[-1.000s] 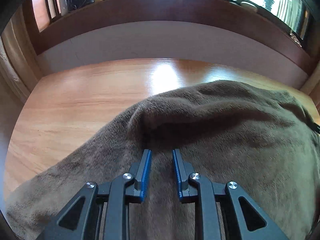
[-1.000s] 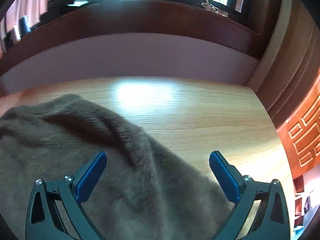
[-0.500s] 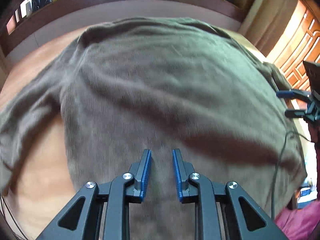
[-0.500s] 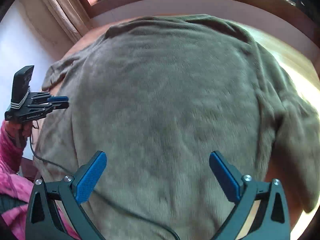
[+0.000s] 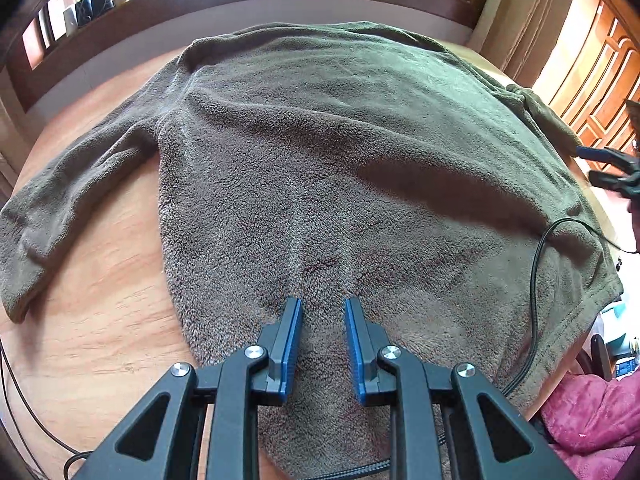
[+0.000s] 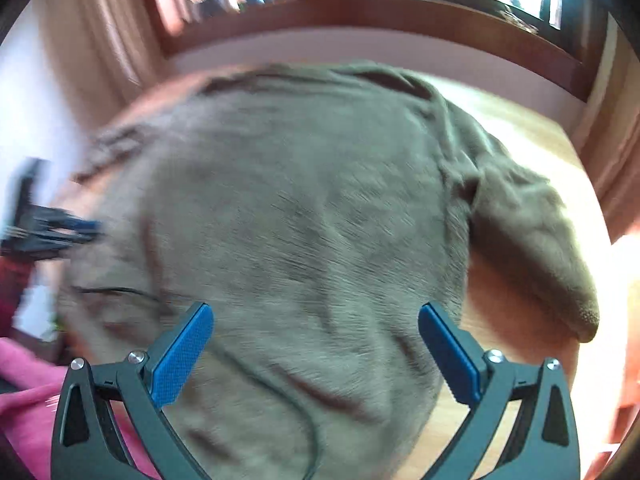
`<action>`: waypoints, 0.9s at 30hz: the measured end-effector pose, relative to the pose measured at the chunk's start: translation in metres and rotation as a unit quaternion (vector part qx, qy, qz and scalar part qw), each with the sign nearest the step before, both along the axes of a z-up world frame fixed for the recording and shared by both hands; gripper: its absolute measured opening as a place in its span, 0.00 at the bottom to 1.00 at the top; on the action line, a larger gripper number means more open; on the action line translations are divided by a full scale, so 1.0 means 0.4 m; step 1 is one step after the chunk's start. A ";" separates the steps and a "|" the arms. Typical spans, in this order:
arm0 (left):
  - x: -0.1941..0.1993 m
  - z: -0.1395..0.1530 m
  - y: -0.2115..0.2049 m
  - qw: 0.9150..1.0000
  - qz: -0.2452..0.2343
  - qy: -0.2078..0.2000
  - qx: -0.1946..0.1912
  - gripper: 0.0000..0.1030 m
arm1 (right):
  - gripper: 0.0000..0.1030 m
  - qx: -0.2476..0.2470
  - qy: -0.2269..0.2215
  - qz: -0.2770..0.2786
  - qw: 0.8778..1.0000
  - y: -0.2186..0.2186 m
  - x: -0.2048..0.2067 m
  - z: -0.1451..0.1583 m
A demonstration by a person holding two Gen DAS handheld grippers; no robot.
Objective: Fold clothes
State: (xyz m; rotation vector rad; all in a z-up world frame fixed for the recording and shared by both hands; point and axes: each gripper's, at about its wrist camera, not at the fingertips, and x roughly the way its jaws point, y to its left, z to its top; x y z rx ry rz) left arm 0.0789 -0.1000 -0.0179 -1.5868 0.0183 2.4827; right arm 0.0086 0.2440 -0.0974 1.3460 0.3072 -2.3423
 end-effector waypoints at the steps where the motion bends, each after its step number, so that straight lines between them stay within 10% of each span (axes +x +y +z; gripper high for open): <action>1: 0.007 0.003 0.003 1.000 -0.002 0.000 0.000 0.23 | 1.00 0.020 0.005 -0.001 1.000 -0.011 -0.010 -0.017; 15: 0.146 0.004 -0.061 1.000 -0.008 0.007 -0.025 0.23 | 1.00 0.013 -0.013 -0.100 0.995 0.151 -0.134 -0.081; 27: 0.096 0.046 0.010 0.998 -0.052 0.028 -0.016 0.23 | 1.00 -0.005 0.034 0.071 0.997 -0.028 0.106 0.018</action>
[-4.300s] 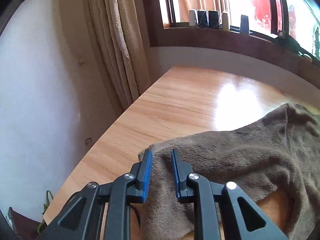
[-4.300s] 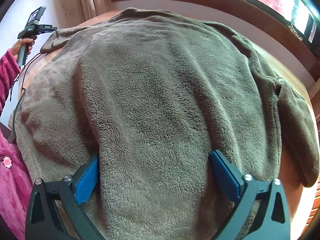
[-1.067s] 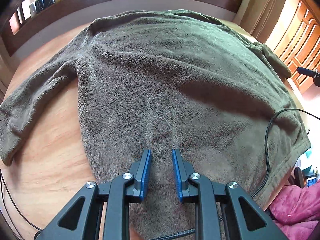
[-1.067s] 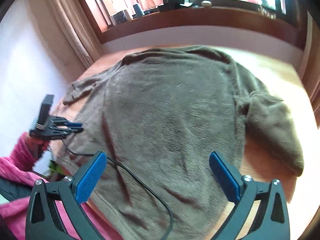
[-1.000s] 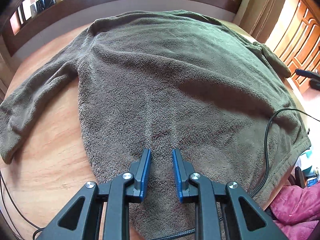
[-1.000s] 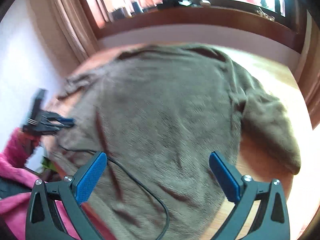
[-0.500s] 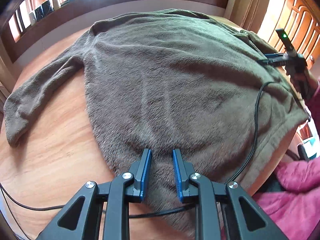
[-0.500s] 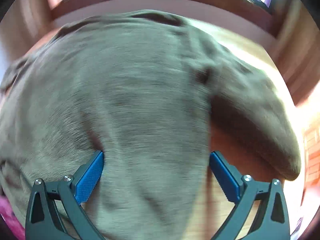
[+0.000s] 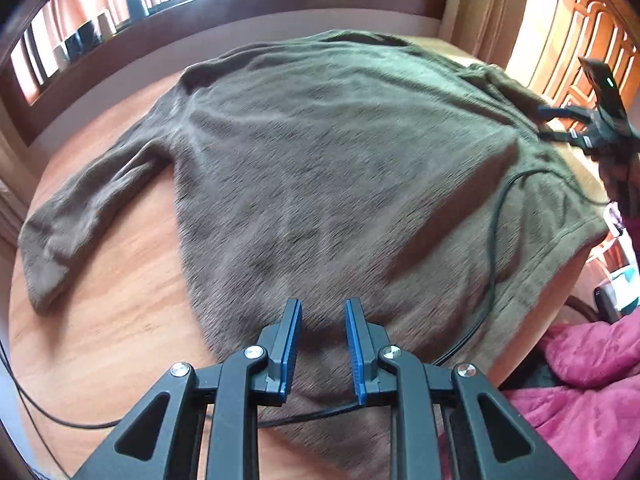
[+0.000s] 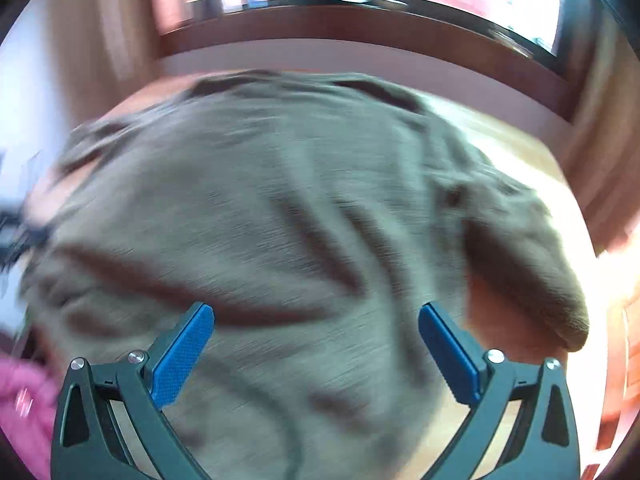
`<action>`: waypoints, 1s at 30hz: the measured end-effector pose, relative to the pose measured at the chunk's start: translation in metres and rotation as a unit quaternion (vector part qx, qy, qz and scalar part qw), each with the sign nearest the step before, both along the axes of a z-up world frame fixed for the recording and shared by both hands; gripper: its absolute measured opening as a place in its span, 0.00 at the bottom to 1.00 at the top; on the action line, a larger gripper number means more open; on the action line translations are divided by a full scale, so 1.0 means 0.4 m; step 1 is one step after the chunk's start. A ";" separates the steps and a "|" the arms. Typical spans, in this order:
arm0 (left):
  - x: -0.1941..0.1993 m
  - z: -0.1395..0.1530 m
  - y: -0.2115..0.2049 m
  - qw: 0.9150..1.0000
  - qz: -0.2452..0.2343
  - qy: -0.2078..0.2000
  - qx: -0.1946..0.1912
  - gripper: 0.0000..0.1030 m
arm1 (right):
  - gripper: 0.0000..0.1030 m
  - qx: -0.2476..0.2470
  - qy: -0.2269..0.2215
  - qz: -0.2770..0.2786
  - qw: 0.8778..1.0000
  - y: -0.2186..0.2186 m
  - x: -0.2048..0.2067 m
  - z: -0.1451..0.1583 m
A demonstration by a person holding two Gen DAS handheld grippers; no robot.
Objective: Fold clothes
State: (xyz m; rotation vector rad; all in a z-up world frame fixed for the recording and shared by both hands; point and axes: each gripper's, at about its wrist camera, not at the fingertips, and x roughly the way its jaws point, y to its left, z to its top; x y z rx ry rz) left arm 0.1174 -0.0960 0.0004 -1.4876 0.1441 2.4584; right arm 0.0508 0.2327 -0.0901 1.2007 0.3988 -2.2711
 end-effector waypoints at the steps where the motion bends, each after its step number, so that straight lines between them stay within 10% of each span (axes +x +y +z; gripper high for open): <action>1: -0.006 -0.003 0.008 1.000 -0.002 -0.005 0.003 0.23 | 1.00 0.010 -0.007 0.019 1.000 -0.019 0.026 -0.007; 11: 0.028 -0.024 -0.056 0.999 0.003 -0.035 -0.010 0.23 | 0.99 0.055 -0.122 0.052 0.990 0.064 0.145 -0.083; 17: 0.001 0.006 -0.035 0.999 -0.006 -0.008 -0.035 0.23 | 1.00 0.046 -0.096 0.049 0.993 0.065 0.138 -0.070; 23: -0.057 0.134 -0.009 0.996 0.005 0.088 0.032 0.23 | 1.00 -0.047 -0.029 -0.037 0.998 0.153 0.096 0.010; 30: -0.164 0.179 0.033 0.979 0.062 0.152 0.124 0.29 | 1.00 -0.170 0.021 -0.183 0.968 0.313 0.002 0.073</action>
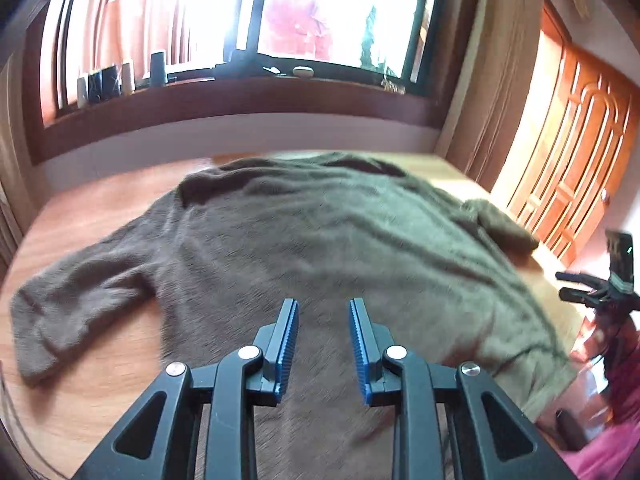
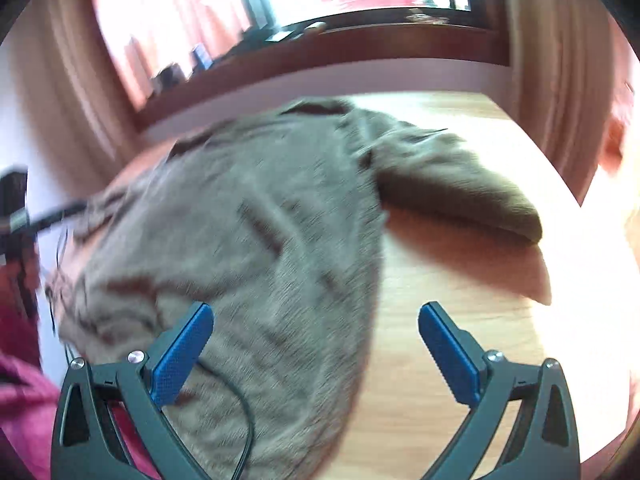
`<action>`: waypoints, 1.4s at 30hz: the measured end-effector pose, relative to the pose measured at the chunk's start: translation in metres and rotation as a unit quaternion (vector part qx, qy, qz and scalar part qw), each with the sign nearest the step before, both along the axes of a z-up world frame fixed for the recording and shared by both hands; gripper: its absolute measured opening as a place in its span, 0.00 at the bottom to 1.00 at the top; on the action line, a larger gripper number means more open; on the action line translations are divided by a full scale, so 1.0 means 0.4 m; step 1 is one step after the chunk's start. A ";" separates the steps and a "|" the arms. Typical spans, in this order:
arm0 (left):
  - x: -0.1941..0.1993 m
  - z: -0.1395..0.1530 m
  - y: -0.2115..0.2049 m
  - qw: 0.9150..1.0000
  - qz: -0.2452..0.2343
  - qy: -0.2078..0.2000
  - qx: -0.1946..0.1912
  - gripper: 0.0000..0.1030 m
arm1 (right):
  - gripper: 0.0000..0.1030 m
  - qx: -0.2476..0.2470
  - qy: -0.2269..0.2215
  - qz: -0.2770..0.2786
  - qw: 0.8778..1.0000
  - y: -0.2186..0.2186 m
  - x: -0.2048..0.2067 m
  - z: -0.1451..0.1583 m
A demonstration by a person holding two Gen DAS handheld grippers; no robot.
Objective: Fold clothes
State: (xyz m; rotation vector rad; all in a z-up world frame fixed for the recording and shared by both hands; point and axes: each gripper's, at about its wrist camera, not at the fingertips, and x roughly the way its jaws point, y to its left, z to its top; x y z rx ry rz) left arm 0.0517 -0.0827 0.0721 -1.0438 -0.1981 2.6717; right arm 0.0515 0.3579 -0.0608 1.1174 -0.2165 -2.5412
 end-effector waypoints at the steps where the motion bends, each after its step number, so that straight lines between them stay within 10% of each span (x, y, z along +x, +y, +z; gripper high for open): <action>1: -0.016 -0.005 0.005 1.000 0.005 -0.003 0.013 0.31 | 1.00 -0.015 0.007 -0.021 1.000 0.025 -0.019 0.011; 6: -0.078 -0.047 0.034 0.999 0.016 -0.027 0.037 0.53 | 0.95 -0.047 0.043 -0.096 0.993 0.075 -0.107 0.067; 23: -0.161 -0.176 0.054 0.997 0.011 -0.078 0.026 0.54 | 0.71 0.064 -0.075 -0.116 0.988 -0.007 -0.520 -0.102; 33: -0.184 -0.229 0.017 0.993 0.019 -0.103 0.061 0.54 | 0.42 0.008 -0.068 -0.159 0.985 0.068 -0.479 -0.101; 42: -0.187 -0.231 0.017 0.994 0.022 -0.099 0.042 0.54 | 0.41 0.031 -0.059 -0.174 0.982 0.050 -0.473 -0.100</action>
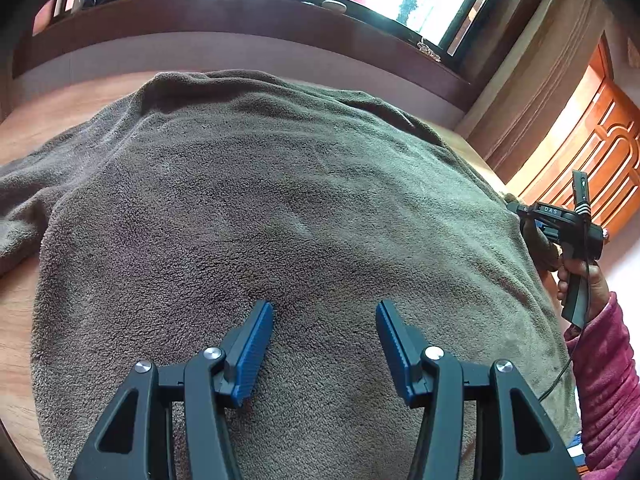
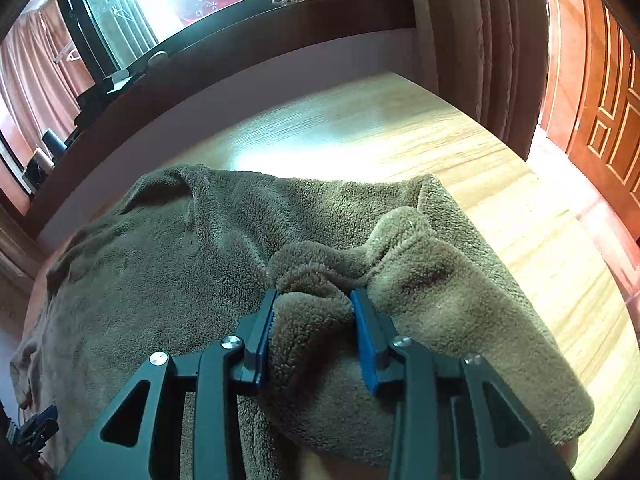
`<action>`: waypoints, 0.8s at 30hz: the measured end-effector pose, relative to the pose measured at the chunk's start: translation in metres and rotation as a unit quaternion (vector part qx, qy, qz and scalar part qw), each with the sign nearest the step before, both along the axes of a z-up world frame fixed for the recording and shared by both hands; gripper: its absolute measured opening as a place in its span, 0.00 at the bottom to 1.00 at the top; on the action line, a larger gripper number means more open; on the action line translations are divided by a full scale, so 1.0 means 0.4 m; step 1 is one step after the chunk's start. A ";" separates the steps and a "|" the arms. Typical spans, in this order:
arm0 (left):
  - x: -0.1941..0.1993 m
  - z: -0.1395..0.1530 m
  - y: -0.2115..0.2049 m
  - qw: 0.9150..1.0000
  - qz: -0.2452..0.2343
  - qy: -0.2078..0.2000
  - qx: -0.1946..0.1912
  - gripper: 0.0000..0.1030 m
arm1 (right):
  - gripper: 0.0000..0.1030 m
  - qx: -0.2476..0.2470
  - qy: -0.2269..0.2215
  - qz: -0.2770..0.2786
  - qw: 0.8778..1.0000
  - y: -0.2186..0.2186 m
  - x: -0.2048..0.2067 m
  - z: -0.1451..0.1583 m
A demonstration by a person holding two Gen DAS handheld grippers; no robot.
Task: Fold clothes
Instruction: 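Grasp a fleece sleeve cuff with the right tool and lift it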
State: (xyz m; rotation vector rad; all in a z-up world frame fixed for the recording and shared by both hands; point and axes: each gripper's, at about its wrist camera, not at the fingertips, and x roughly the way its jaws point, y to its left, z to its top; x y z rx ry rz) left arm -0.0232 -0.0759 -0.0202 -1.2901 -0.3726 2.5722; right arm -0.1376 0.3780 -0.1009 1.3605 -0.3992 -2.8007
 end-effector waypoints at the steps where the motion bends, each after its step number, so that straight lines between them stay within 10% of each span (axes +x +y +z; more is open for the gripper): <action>1: 0.001 0.000 0.003 1.000 0.001 0.001 -0.006 0.54 | 0.45 0.011 -0.003 0.003 1.000 -0.009 -0.007 -0.003; 7: 0.004 -0.005 0.016 1.000 0.001 0.009 -0.029 0.55 | 0.53 0.054 -0.006 0.009 0.998 -0.050 -0.029 -0.009; 15: 0.005 -0.010 0.022 0.999 -0.002 0.015 -0.034 0.59 | 0.17 -0.065 0.021 -0.041 0.997 0.053 0.018 0.012; 24: 0.007 -0.014 0.029 0.999 -0.006 0.018 -0.035 0.63 | 0.13 -0.033 0.095 -0.068 0.993 0.057 0.061 0.113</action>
